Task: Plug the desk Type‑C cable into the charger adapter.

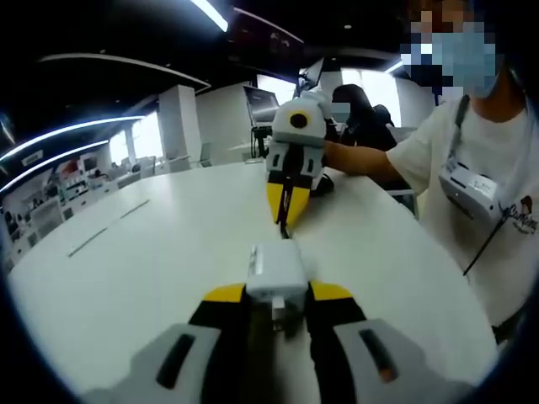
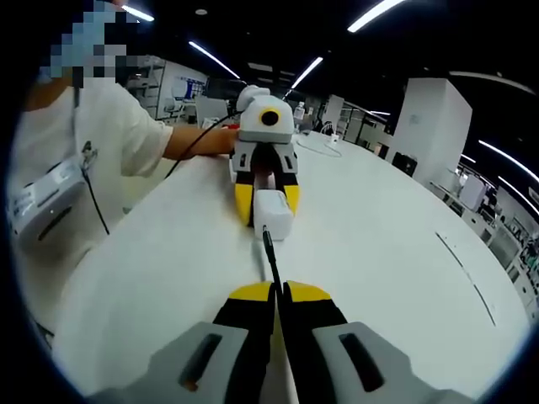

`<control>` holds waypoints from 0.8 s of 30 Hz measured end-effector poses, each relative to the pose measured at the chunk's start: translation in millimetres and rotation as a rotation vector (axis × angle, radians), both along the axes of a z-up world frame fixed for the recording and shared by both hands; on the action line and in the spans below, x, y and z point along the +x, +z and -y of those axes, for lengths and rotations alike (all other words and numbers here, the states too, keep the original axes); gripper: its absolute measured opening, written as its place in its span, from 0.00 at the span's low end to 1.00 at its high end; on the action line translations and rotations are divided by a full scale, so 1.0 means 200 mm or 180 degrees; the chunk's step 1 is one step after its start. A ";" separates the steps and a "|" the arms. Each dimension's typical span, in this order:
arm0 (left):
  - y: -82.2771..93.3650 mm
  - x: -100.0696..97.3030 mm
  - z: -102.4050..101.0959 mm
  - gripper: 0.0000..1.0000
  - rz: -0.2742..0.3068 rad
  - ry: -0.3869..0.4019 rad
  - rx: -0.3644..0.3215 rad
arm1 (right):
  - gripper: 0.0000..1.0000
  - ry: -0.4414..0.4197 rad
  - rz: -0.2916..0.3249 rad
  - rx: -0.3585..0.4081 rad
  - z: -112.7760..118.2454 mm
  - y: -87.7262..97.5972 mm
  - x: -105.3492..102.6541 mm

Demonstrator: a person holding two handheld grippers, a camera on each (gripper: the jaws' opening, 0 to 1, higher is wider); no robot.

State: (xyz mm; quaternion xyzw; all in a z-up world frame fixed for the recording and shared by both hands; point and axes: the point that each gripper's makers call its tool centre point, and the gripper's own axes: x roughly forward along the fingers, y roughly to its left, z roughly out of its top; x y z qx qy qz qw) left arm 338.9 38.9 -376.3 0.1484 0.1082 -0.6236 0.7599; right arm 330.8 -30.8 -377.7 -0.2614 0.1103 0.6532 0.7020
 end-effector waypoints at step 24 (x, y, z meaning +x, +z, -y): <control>-0.01 -0.01 0.02 0.26 0.0010 -0.0009 -0.0002 | 0.04 0.0015 0.0007 0.0001 -0.01 0.00 -0.01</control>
